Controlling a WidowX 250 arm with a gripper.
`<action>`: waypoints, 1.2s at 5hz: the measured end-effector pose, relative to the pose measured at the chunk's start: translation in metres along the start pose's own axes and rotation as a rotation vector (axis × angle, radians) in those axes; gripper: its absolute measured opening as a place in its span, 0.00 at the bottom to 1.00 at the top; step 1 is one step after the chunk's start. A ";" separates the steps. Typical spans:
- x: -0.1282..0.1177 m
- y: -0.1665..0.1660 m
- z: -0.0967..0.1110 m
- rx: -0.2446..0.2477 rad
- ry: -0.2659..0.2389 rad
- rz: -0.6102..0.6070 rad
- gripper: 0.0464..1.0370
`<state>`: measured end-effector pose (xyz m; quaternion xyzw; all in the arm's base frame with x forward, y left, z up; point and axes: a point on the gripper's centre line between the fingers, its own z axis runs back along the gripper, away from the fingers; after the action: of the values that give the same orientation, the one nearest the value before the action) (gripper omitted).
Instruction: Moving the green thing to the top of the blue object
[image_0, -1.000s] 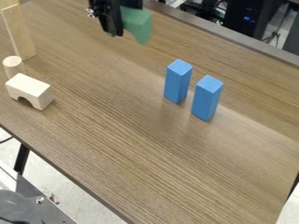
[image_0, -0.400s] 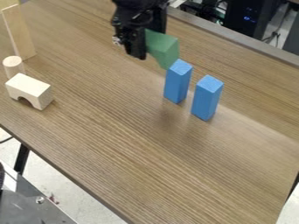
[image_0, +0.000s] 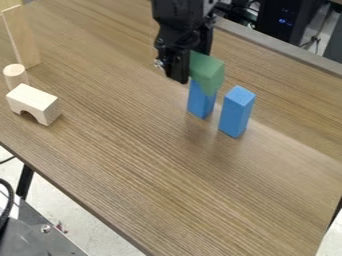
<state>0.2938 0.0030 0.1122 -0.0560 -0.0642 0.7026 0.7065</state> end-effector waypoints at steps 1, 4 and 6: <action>-0.006 0.000 -0.004 0.009 -0.004 -0.011 0.55; -0.014 -0.009 -0.004 0.031 0.001 -0.017 0.55; -0.016 -0.021 -0.006 0.035 0.005 -0.004 0.55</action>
<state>0.3152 -0.0129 0.1091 -0.0452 -0.0506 0.7021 0.7089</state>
